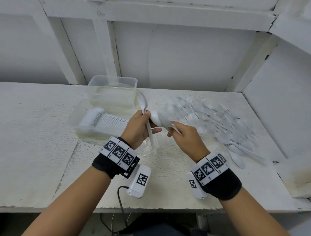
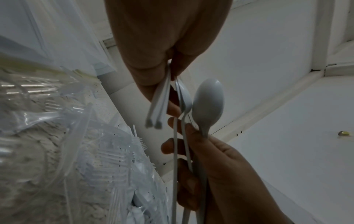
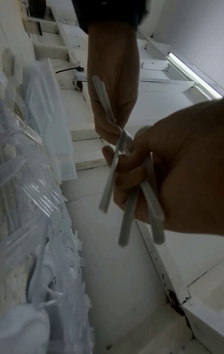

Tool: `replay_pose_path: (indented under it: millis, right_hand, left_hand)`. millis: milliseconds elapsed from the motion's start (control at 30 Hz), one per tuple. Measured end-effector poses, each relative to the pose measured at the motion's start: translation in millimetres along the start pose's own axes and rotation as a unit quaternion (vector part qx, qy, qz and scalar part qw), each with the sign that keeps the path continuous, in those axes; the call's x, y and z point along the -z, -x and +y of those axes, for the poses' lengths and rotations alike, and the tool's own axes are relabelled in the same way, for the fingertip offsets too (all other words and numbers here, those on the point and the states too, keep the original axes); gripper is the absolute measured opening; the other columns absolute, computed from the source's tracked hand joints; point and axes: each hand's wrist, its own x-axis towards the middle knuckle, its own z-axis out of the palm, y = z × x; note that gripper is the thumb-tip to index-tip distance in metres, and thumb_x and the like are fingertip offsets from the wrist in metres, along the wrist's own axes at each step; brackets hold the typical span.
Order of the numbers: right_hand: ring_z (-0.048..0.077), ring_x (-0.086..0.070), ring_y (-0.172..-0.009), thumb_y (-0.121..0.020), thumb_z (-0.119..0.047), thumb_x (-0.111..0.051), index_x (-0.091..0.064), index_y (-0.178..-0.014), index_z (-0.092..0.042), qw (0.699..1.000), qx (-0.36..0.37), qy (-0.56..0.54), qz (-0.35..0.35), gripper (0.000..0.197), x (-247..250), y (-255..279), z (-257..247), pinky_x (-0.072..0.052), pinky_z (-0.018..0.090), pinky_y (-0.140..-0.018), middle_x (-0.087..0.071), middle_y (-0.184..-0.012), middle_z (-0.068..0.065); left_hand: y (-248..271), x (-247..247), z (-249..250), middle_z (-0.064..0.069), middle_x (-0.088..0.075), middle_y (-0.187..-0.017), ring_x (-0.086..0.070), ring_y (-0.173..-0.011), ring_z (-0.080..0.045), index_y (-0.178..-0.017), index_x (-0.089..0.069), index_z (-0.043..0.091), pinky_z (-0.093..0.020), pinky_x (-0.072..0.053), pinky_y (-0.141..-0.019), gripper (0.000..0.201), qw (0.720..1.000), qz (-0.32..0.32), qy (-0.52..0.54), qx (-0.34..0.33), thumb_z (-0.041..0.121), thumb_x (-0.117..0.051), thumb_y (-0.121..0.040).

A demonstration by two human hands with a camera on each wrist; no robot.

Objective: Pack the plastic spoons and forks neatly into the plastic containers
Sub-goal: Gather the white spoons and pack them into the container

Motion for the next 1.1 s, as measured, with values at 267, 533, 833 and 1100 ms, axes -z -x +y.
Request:
replay_pose_path:
  millis: [267, 533, 833, 1100]
  right_hand:
    - [0.007, -0.051, -0.062, -0.096, -0.032, -0.049, -0.057, -0.07, -0.021, 0.999, -0.033, 0.04, -0.005, 0.03, -2.1, -0.8, 0.9, -0.034, 0.013, -0.051, -0.063, -0.07, -0.004]
    - [0.018, -0.055, -0.09, -0.098, -0.017, -0.042, -0.062, -0.103, -0.004, 0.997, -0.056, 0.005, 0.044, 0.025, 1.0, -1.7, -4.7, -0.036, 0.021, -0.068, -0.063, -0.101, 0.009]
    - [0.021, -0.055, -0.092, -0.092, -0.027, -0.055, -0.062, -0.102, -0.004, 0.998, -0.052, 0.003, 0.024, 0.026, 4.1, -10.9, -16.3, -0.044, 0.035, -0.08, -0.06, -0.098, 0.008]
    - [-0.004, -0.051, -0.055, -0.091, -0.019, -0.059, -0.061, -0.083, -0.012, 0.986, -0.081, -0.145, 0.004, 0.011, 14.7, -11.7, -18.8, -0.036, 0.013, -0.056, -0.056, -0.061, -0.016]
  left_hand:
    - [5.2, -2.0, -0.8, -0.007, -0.063, -0.097, -0.062, -0.084, -0.017, -0.109, -0.053, 0.009, -0.028, -0.052, -0.072, 0.023, 0.998, -0.018, -0.059, -0.013, 0.016, -0.033, -0.102]
    - [2.3, -2.8, -6.7, -0.002, -0.057, -0.091, -0.056, -0.076, -0.013, -0.101, -0.051, 0.013, -0.02, -0.05, -0.061, 0.014, 0.996, -0.012, -0.087, -0.026, 0.016, -0.038, -0.1]
    - [4.0, -7.3, -12.1, -0.004, -0.062, -0.089, -0.06, -0.073, -0.014, -0.099, -0.052, 0.009, -0.021, -0.048, -0.06, 0.014, 0.986, -0.037, -0.15, -0.064, 0.019, -0.042, -0.099]
    - [3.4, -6.8, -9.0, -0.004, -0.062, -0.091, -0.058, -0.078, -0.016, -0.116, -0.051, 0.011, -0.025, -0.044, -0.063, 0.028, 0.996, -0.039, -0.081, -0.009, 0.01, -0.028, -0.101]
